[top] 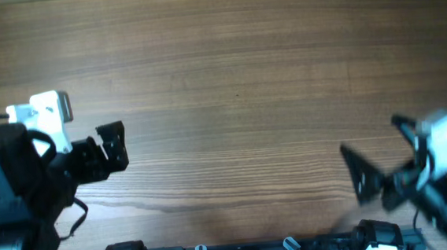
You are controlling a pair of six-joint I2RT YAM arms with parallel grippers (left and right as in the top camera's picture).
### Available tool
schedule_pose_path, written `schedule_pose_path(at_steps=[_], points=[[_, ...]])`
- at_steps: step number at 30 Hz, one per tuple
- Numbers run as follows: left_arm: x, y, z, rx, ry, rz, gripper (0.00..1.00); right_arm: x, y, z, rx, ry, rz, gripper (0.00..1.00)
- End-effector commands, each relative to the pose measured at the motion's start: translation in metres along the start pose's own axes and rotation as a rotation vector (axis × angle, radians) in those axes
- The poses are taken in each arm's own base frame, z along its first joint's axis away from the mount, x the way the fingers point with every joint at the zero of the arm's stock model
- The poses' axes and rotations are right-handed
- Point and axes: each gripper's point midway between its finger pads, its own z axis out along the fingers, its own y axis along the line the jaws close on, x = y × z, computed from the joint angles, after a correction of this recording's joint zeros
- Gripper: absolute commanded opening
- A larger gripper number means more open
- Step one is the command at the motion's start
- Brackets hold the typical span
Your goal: Untangle cables
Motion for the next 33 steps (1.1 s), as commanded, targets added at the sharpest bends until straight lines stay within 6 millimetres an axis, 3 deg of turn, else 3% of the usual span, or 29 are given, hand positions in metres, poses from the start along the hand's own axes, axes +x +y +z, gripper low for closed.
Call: schedule_pose_path(at_steps=[1, 4, 5, 8, 10, 13, 14, 17, 22, 24, 28, 33], points=[[0.001, 0.001, -0.013, -0.009, -0.037, 0.019, 1.00, -0.006, 0.070, -0.038, -0.241, -0.130, -0.035, 1.00], [0.006, 0.001, -0.023, -0.007, -0.058, 0.023, 1.00, 0.023, 0.092, -0.060, -0.263, -0.109, 0.007, 0.91], [0.006, 0.000, -0.027, -0.005, -0.068, 0.024, 1.00, 0.031, 0.097, -0.064, -0.273, -0.096, 0.019, 1.00], [0.008, -0.001, -0.033, -0.003, -0.089, 0.027, 1.00, 0.060, 0.104, -0.069, -0.297, -0.006, 0.104, 0.99], [0.009, -0.001, -0.035, -0.002, -0.094, 0.027, 1.00, 0.089, 0.106, -0.071, -0.282, 0.110, 0.204, 1.00], [0.011, 0.000, -0.035, -0.003, -0.086, 0.026, 1.00, 0.102, 0.086, -0.070, -0.152, 0.118, -0.043, 1.00], [0.012, 0.000, -0.035, -0.003, -0.082, 0.025, 1.00, 0.099, 0.085, -0.072, -0.129, 0.078, -0.180, 1.00], [0.013, 0.000, -0.035, -0.004, -0.076, 0.025, 1.00, 0.084, 0.086, -0.076, -0.067, -0.033, -0.350, 1.00], [0.013, 0.000, -0.035, -0.004, -0.076, 0.025, 1.00, 0.019, 0.088, -0.089, 0.085, -0.307, -0.643, 0.99], [0.013, 0.000, -0.035, -0.003, -0.076, 0.025, 1.00, -0.008, 0.079, -0.090, 0.161, -0.394, -0.721, 1.00], [0.013, 0.000, -0.035, -0.004, -0.075, 0.024, 1.00, -0.026, 0.037, -0.060, 0.220, -0.467, -0.664, 1.00], [0.013, 0.000, -0.035, -0.004, -0.076, 0.025, 1.00, -0.014, -0.015, -0.008, 0.206, -0.544, -0.517, 1.00]])
